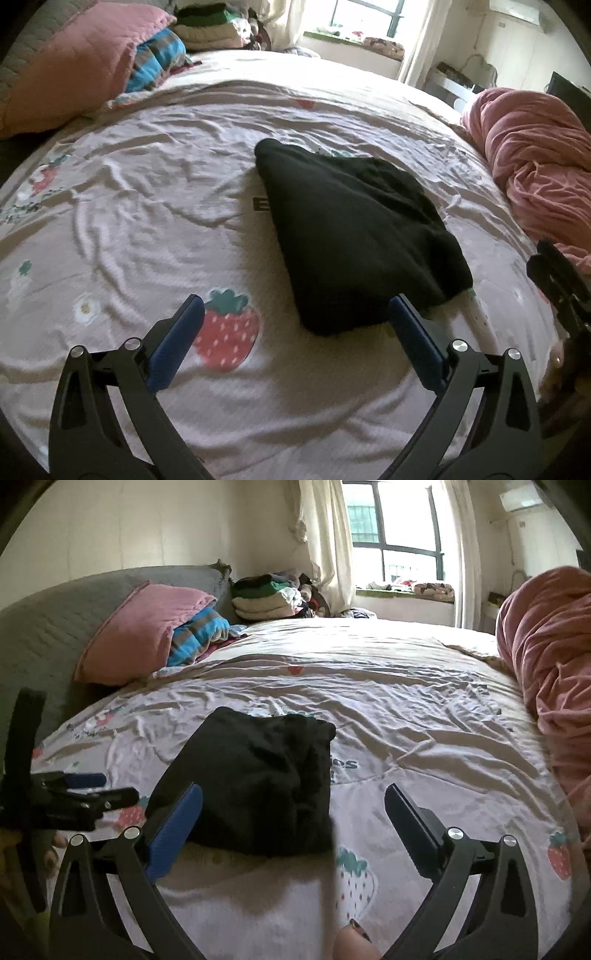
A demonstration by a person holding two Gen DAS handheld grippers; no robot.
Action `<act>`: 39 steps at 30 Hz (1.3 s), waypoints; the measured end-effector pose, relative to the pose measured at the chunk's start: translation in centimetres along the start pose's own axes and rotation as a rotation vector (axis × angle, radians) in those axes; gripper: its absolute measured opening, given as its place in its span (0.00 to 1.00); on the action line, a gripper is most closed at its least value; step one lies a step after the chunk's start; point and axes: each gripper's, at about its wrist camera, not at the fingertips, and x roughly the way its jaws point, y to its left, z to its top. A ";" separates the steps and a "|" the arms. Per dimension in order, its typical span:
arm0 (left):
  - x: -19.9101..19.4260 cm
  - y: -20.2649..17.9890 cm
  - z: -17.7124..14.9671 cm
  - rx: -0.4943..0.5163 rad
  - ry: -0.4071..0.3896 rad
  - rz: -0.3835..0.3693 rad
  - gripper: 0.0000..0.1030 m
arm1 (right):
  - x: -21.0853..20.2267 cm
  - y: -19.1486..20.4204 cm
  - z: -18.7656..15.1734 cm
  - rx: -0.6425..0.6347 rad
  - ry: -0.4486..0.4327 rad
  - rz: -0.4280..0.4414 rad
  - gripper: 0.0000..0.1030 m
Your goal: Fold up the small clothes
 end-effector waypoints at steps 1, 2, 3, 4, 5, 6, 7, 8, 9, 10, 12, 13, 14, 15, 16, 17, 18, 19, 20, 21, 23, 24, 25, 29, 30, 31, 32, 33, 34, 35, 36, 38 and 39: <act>-0.5 0.1 -0.5 0.001 -0.010 0.004 0.91 | -0.6 0.3 -0.3 -0.009 -0.006 -0.011 0.96; -0.9 0.3 -0.8 0.001 -0.016 0.006 0.91 | -0.9 0.5 -0.6 -0.014 -0.011 -0.018 0.96; -1.3 0.5 -1.3 0.000 -0.022 0.008 0.91 | -1.3 0.8 -0.9 -0.021 -0.014 -0.020 0.96; -1.7 0.6 -1.7 0.002 -0.028 0.008 0.91 | -1.7 1.0 -1.2 -0.022 -0.017 -0.025 0.96; -2.0 0.7 -2.1 0.005 -0.032 0.011 0.91 | -2.0 1.2 -1.5 -0.026 -0.021 -0.029 0.96; -2.4 0.8 -2.6 0.009 -0.037 0.015 0.91 | -2.2 1.4 -1.8 -0.030 -0.024 -0.032 0.96; -2.7 0.9 -2.9 0.012 -0.043 0.015 0.91 | -2.5 1.6 -2.1 -0.032 -0.032 -0.044 0.96; -3.1 1.0 -3.4 0.013 -0.049 0.017 0.91 | -2.7 1.7 -2.3 -0.032 -0.036 -0.051 0.96; -3.3 1.1 -3.7 0.013 -0.052 0.016 0.91 | -2.9 1.9 -2.5 -0.030 -0.040 -0.055 0.96; -3.6 1.2 -4.0 0.013 -0.058 0.013 0.91 | -3.1 2.1 -2.8 -0.023 -0.042 -0.057 0.96; -4.1 1.4 -4.5 0.012 -0.070 0.012 0.91 | -3.5 2.5 -3.2 -0.018 -0.038 -0.051 0.96; -4.4 1.5 -4.8 0.013 -0.077 0.015 0.91 | -3.5 2.7 -3.4 -0.020 -0.031 -0.050 0.96; -4.6 1.5 -5.1 0.012 -0.083 0.017 0.91 | -3.6 2.9 -3.6 -0.022 -0.026 -0.053 0.96; -4.8 1.6 -5.5 0.013 -0.087 0.016 0.91 | -3.7 3.0 -3.9 -0.023 -0.021 -0.061 0.96; -5.0 1.7 -5.8 0.014 -0.093 0.015 0.91 | -3.9 3.1 -4.1 -0.025 -0.018 -0.066 0.96; -5.1 1.7 -6.0 0.015 -0.098 0.015 0.91 | -3.9 3.2 -4.3 -0.025 -0.015 -0.071 0.96; -5.3 1.8 -6.4 0.016 -0.104 0.019 0.91 | -4.1 3.4 -4.7 -0.025 -0.010 -0.076 0.96; -5.3 1.8 -6.7 0.014 -0.105 0.020 0.91 | -4.1 3.5 -4.9 -0.027 -0.005 -0.079 0.96; -5.2 1.9 -6.9 0.012 -0.103 0.018 0.91 | -4.2 3.7 -5.1 -0.029 -0.004 -0.087 0.96; -5.2 2.0 -7.3 0.009 -0.102 0.015 0.91 | -4.4 3.9 -5.4 -0.034 -0.003 -0.095 0.96; -5.2 2.0 -7.8 0.007 -0.102 0.015 0.91 | -4.6 4.3 -6.0 -0.040 0.000 -0.113 0.96; -5.2 2.0 -8.1 0.007 -0.103 0.014 0.91 | -4.7 4.4 -6.3 -0.036 0.004 -0.118 0.96; -5.1 2.1 -8.3 0.007 -0.101 0.013 0.91 | -4.8 4.4 -6.7 -0.029 0.008 -0.118 0.96; -4.9 2.3 -9.0 0.001 -0.096 0.020 0.91 | -4.3 4.5 -8.4 -0.002 0.070 -0.136 0.96; -4.9 2.4 -9.1 -0.002 -0.095 0.019 0.91 | -4.2 4.5 -8.7 0.004 0.084 -0.138 0.96; -4.9 2.5 -9.2 -0.005 -0.093 0.017 0.91 | -4.0 4.5 -9.0 0.009 0.093 -0.142 0.96; -4.9 2.6 -9.3 -0.007 -0.092 0.019 0.91 | -3.9 4.6 -9.4 0.012 0.105 -0.142 0.96; -4.8 2.7 -9.3 -0.011 -0.090 0.023 0.91 | -3.8 4.7 -9.6 0.013 0.112 -0.142 0.96; -4.8 2.7 -9.3 -0.012 -0.089 0.024 0.91 | -3.6 4.7 -9.8 0.017 0.120 -0.145 0.96; -4.8 2.7 -9.4 -0.011 -0.090 0.025 0.91 | -3.5 4.8 -9.9 0.018 0.124 -0.144 0.96; -4.8 2.8 -9.4 -0.011 -0.090 0.025 0.91 | -3.5 4.9 -10.0 0.018 0.127 -0.144 0.96; -4.8 2.8 -9.4 -0.011 -0.091 0.025 0.91 | -3.4 5.0 -10.0 0.018 0.129 -0.143 0.96; -4.9 2.7 -9.4 -0.010 -0.092 0.027 0.91 | -3.4 5.0 -9.9 0.018 0.130 -0.142 0.96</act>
